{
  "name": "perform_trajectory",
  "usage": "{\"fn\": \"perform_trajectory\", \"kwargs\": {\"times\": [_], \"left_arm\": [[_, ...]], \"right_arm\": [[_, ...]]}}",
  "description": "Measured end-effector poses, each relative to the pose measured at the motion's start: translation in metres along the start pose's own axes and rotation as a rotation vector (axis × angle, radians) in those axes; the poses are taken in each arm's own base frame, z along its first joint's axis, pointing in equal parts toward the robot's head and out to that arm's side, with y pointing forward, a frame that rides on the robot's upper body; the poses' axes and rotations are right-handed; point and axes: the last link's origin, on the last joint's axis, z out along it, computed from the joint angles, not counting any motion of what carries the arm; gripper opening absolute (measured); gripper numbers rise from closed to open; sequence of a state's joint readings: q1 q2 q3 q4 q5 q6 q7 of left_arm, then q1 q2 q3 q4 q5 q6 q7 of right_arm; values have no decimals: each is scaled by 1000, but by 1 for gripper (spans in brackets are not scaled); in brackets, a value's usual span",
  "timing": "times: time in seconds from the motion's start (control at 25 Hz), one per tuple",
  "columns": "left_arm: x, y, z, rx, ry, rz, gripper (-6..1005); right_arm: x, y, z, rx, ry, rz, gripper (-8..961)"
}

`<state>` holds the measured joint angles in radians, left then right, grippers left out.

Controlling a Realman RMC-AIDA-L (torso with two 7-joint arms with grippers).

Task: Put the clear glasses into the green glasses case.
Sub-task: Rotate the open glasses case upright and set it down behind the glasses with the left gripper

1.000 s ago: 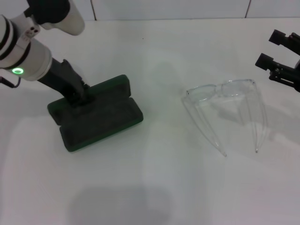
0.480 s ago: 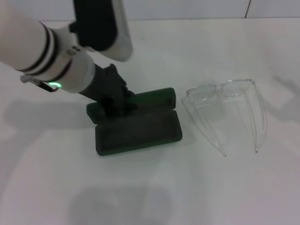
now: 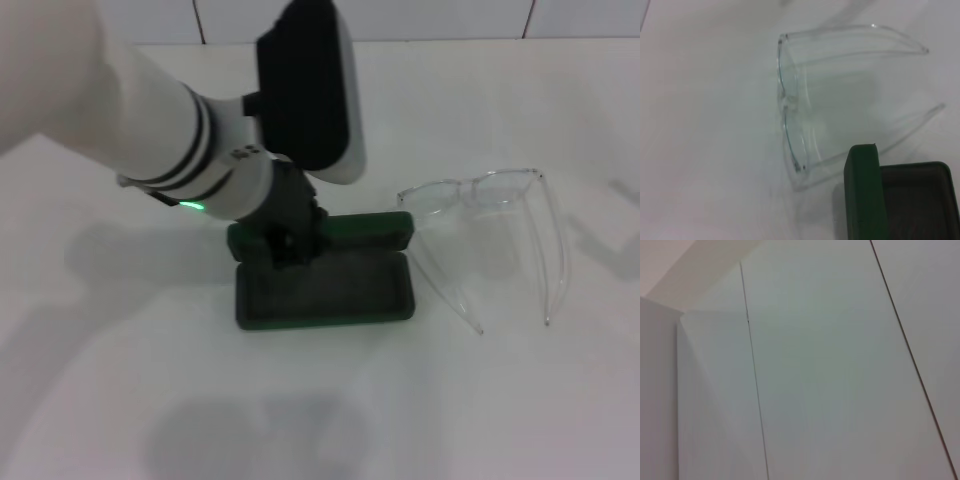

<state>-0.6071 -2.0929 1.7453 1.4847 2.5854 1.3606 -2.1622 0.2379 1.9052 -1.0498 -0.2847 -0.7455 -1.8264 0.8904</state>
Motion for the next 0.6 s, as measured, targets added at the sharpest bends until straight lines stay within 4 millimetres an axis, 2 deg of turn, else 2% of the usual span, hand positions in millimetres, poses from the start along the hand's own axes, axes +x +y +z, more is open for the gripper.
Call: {"fn": "perform_trajectory", "kwargs": {"times": [0.32,0.6], "left_arm": [[25,-2,15,45,40,-5,197],[37,0,26,48,35,20,197]], "right_arm": [[0,2,0,-7,-9,-3,839],[0,2,-1,-3,-3,-16,838]]}}
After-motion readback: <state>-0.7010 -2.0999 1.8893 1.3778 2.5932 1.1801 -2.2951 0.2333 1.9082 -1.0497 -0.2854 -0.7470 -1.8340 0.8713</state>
